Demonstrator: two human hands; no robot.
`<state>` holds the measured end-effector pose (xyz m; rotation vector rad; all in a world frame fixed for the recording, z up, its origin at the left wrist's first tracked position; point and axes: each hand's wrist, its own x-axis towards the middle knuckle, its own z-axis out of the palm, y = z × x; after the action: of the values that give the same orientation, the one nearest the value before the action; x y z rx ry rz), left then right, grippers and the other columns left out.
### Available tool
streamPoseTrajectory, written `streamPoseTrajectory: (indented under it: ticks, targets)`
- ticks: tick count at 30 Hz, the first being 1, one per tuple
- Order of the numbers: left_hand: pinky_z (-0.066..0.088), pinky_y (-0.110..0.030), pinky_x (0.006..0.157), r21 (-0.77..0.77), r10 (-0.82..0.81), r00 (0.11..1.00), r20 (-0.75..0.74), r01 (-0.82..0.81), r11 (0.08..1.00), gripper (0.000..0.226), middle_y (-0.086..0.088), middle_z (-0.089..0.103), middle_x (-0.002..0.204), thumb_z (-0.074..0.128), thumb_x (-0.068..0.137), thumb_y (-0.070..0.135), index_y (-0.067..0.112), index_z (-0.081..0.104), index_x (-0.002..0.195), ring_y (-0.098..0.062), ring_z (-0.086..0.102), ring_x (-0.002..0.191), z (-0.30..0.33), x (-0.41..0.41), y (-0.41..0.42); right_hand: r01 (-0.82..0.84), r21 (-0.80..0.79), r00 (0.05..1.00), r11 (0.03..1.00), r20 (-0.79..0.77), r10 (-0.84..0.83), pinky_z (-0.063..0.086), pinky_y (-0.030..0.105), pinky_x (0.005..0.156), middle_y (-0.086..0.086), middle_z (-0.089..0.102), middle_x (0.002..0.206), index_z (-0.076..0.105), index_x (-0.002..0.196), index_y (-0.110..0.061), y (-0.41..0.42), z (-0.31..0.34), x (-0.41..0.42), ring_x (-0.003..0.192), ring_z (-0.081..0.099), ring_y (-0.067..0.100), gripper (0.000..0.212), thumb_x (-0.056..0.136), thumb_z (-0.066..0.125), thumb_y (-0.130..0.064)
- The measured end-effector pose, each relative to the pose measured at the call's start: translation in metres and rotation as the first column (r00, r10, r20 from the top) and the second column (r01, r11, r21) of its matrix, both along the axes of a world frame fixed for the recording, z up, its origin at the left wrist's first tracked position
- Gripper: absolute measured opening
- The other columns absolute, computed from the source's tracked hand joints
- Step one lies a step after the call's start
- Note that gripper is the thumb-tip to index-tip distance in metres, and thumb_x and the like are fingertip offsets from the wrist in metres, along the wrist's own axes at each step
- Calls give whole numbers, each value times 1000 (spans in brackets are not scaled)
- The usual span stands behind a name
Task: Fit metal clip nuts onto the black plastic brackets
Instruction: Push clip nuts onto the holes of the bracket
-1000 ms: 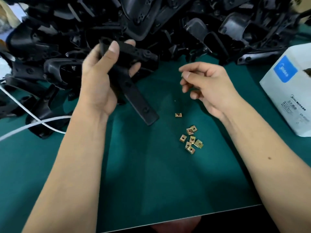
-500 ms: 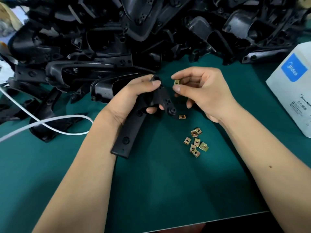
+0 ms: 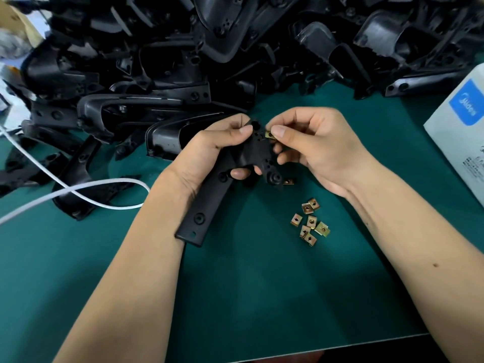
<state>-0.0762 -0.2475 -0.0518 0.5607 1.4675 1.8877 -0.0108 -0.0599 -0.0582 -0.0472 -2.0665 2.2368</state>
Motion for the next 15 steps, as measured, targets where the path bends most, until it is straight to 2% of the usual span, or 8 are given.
streamPoseTrajectory:
  ticks: [5,9,13,15]
  targets:
    - [27,-28,44,1,-4,1000,6,4,1000,19,-27,61,92,51,96,15,5,45,111,-31,57,66,-1,-1,0,-23,2,1000,1000,18,23,55,22,65,7,69,83,75,93,-8,-4,1,1,75,66,13,20,98,62,6]
    - [29,-26,42,4,-16,1000,-3,16,1000,20,-27,60,93,51,96,16,5,46,112,-31,57,67,-2,-2,-1,38,-76,999,996,24,-36,55,22,62,4,68,76,74,97,-6,-4,2,2,70,65,12,13,95,67,4]
    - [29,-26,42,4,-21,1000,-6,21,1000,9,-27,60,90,52,96,16,8,47,99,-31,56,67,-3,-2,-1,77,-135,995,988,72,-68,54,21,58,3,70,73,74,92,-7,-6,1,2,65,66,11,9,91,71,3]
    - [29,-26,43,4,-17,1000,-6,17,1000,10,-27,59,90,51,96,15,8,47,99,-31,56,66,-2,-2,-2,88,-150,993,985,88,-76,54,20,57,2,70,72,73,92,-6,-8,1,2,63,66,10,8,90,73,2]
